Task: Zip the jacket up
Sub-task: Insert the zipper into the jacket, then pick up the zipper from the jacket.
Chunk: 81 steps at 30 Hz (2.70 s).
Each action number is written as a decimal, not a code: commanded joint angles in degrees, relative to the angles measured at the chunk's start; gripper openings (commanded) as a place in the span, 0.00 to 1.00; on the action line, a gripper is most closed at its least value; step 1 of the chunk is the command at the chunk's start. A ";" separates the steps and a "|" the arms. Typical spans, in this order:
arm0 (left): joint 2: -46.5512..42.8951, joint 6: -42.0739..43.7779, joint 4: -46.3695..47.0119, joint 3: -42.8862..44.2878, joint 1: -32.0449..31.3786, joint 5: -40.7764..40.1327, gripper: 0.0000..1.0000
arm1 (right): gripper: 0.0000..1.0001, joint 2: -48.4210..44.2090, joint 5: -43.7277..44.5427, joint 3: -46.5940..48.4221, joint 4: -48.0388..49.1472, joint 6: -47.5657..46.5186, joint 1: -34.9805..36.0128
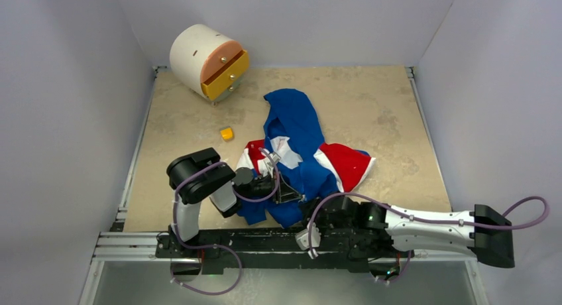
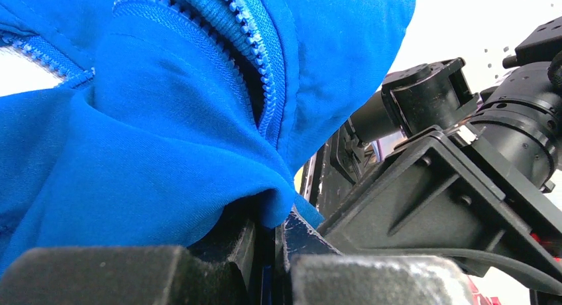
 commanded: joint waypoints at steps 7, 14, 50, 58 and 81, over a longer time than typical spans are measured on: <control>0.49 -1.57 11.88 0.21 -0.51 1.05 0.00 | 0.31 5.59 2.61 0.59 3.49 -1.27 0.36; 0.39 -2.00 11.90 0.38 -0.73 1.25 0.00 | 0.31 7.93 3.76 0.66 4.97 -0.89 0.39; 0.95 -2.45 11.95 0.48 -1.21 1.21 0.00 | 0.00 1.83 11.13 2.99 6.91 13.06 -0.55; 1.11 -2.72 11.96 0.55 -1.21 1.30 0.00 | 0.24 -0.10 5.78 3.47 -3.52 7.40 -0.56; 1.61 -3.71 11.89 1.63 -1.39 2.24 0.00 | 0.49 8.98 8.35 1.66 -0.16 -15.29 -0.41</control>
